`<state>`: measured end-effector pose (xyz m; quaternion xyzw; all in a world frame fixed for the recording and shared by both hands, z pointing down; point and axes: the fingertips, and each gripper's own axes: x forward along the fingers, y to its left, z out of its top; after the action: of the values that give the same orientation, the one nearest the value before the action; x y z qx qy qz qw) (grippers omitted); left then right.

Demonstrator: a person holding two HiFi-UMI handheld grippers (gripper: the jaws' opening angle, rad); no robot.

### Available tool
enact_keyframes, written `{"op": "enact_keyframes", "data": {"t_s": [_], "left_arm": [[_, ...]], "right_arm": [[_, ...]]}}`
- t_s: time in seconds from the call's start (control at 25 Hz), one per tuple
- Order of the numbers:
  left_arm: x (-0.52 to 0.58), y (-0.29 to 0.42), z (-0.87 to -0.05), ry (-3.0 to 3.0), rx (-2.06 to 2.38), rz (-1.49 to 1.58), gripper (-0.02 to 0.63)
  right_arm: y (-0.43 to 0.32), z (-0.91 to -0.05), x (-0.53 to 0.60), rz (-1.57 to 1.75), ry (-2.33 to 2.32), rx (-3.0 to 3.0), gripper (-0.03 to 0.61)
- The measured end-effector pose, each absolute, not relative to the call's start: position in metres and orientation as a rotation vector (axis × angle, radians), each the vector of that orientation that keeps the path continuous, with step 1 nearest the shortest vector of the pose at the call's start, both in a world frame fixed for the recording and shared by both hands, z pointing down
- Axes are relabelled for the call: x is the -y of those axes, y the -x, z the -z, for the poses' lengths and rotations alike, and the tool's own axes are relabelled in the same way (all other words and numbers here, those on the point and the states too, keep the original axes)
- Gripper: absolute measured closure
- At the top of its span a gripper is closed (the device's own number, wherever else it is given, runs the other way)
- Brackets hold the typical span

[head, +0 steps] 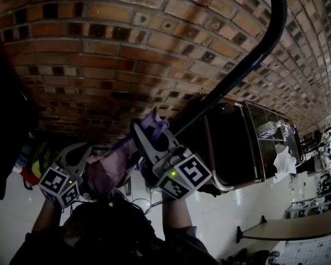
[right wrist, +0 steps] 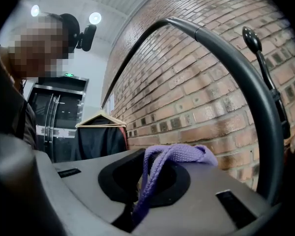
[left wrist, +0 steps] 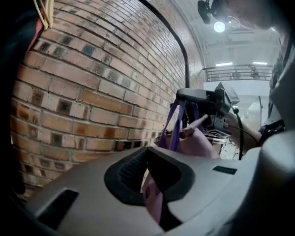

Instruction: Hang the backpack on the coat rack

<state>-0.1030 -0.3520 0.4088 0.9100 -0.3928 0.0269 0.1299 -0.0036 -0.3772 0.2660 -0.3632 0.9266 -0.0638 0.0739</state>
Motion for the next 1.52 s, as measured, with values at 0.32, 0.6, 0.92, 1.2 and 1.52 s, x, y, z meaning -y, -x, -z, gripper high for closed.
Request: {"op": "enact_keyframes", "data": {"t_s": [0.32, 0.6, 0.92, 1.2, 1.52], "left_arm": [[0.362, 0.093, -0.399, -2.617, 1.219, -0.051, 0.6], [0.361, 0.087, -0.403, -2.569, 1.236, -0.073, 0.6], [0.354, 0.06, -0.409, -2.581, 1.197, -0.1, 0.6], [0.356, 0.053, -0.414, -2.577, 1.183, -0.117, 0.6], [0.355, 0.042, -0.417, -2.589, 1.159, -0.105, 0.6]], "right_arm": [[-0.013, -0.252, 0.391, 0.229, 1.044, -2.781, 0.552], [-0.043, -0.241, 0.384, 0.236, 1.058, -2.724, 0.552], [-0.066, -0.274, 0.369, 0.367, 1.086, -2.678, 0.552], [-0.079, -0.29, 0.365, 0.387, 1.126, -2.657, 0.552], [-0.089, -0.308, 0.358, 0.41, 1.156, -2.647, 0.552]]}}
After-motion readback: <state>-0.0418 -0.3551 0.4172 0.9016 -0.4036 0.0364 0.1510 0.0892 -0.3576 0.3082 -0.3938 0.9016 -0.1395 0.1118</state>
